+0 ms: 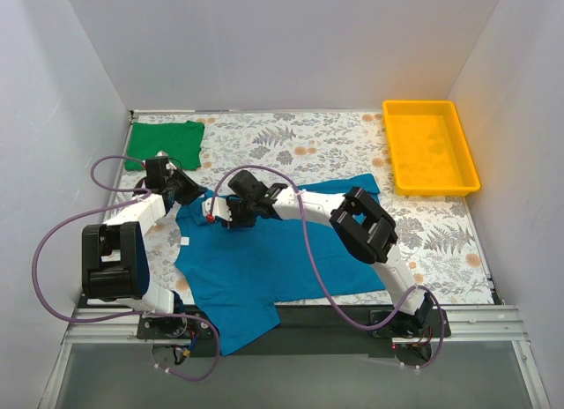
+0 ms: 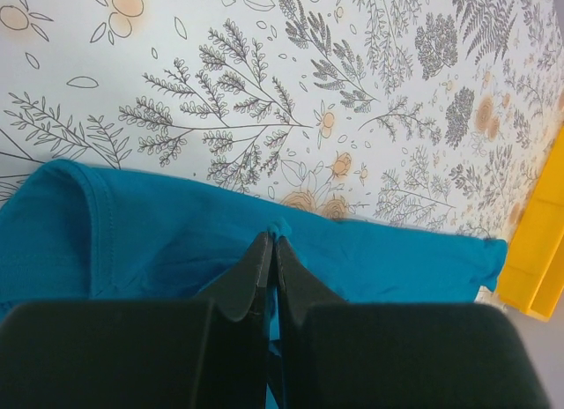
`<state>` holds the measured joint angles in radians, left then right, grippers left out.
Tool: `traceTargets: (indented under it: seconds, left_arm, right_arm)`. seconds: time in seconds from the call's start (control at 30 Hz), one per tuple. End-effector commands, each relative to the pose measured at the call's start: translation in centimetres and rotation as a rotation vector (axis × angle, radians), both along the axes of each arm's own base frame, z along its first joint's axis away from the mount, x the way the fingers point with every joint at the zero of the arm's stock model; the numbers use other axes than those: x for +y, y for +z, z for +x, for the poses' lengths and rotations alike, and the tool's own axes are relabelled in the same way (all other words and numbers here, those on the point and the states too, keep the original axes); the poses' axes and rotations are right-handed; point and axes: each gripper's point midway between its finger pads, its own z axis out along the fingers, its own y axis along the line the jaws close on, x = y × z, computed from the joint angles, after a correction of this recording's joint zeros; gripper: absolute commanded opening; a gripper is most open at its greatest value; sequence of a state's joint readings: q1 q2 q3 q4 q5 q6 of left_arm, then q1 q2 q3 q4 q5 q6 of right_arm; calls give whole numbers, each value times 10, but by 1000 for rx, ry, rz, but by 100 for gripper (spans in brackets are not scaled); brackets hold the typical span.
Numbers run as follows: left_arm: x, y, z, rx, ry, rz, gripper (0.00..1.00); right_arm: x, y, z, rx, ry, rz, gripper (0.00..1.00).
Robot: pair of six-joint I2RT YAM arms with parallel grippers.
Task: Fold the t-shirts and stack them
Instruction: Fold the tshirt
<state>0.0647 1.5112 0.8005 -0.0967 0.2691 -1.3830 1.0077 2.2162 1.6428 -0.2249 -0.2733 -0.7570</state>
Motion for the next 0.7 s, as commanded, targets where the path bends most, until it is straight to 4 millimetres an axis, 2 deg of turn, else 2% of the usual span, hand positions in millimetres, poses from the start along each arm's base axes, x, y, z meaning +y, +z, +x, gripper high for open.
traceTargets:
  seconds: [0.0,0.13,0.3,0.43,0.47,0.67]
  left_arm:
    - [5,16,12,-53,-1,15,0]
    - [5,15,11,-52,-3,15,0]
    - [5,14,12,-49,-5,11,0]
    - [5,13,11,-48,-5,11,0]
    - [4,14,11,-49,-7,9,0]
    - [3,15,11,-51,-11,7,0]
  right_arm:
    - [8,4,12,-13,-25,23,34]
    - [5,-1,15,1,-38,17,30]
    - [1,0,9,15,-21,18,9]
    - [0,6,6,19,-11,30,6]
    - [0,10,6,18,-11,36,1]
    - [-1,24,9,17,-22,60,1]
